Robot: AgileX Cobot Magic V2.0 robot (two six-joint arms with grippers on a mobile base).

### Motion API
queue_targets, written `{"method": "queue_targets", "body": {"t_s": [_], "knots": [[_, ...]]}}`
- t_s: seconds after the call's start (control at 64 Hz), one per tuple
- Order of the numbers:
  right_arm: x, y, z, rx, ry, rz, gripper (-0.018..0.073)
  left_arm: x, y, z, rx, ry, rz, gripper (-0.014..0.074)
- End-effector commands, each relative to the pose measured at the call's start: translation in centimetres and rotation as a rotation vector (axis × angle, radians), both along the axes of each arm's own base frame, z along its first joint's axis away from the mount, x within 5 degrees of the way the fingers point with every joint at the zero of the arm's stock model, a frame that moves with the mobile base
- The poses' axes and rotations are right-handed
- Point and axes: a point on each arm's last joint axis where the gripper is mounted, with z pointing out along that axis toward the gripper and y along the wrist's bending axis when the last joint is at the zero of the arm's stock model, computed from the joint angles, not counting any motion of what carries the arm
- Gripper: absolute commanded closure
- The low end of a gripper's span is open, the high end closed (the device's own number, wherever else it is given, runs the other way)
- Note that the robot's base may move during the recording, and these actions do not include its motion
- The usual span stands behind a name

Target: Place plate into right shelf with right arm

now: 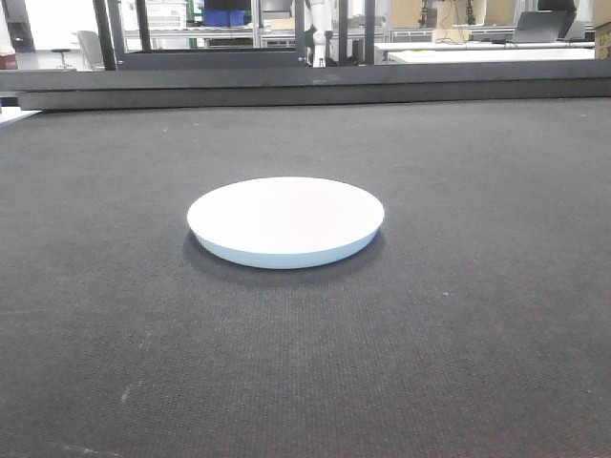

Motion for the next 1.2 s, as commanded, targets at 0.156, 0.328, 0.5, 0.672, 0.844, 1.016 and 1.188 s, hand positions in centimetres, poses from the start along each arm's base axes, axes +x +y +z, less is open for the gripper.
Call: {"method": "queue_targets", "body": {"t_s": [0.156,0.328,0.5,0.672,0.844,1.016,1.188], "knots": [[-0.2,-0.1,1.1,-0.007,-0.106,-0.009,0.0503,-0.1,0.1,0.6,-0.010,-0.089,0.011,0.0643],[-0.2,-0.1,1.1,-0.007,-0.106,-0.009,0.0503,-0.1,0.1,0.6,-0.010,-0.089,0.011,0.0643],[-0.2,-0.1,1.1,-0.007,-0.106,-0.009,0.0503,-0.1,0.1,0.6,-0.010,-0.089,0.011,0.0643],[-0.2,-0.1,1.3,-0.006,-0.127,-0.010,0.0503,-0.1,0.1,0.6,-0.010,-0.089,0.011,0.0643],[-0.6,-0.1,3.3,0.029,-0.206,-0.009,0.0503,-0.1,0.1,0.6,-0.010,-0.089,0.011,0.0643],[-1.1,0.0,8.7,0.038,-0.092,0.002,0.0501,-0.1,0.1,0.6,-0.010,-0.089,0.011,0.0643],[1.9,0.1,12.7,0.031,0.080,0.006,0.0340,-0.1,0.1,0.6,-0.010,-0.089,0.011,0.0643]]}}
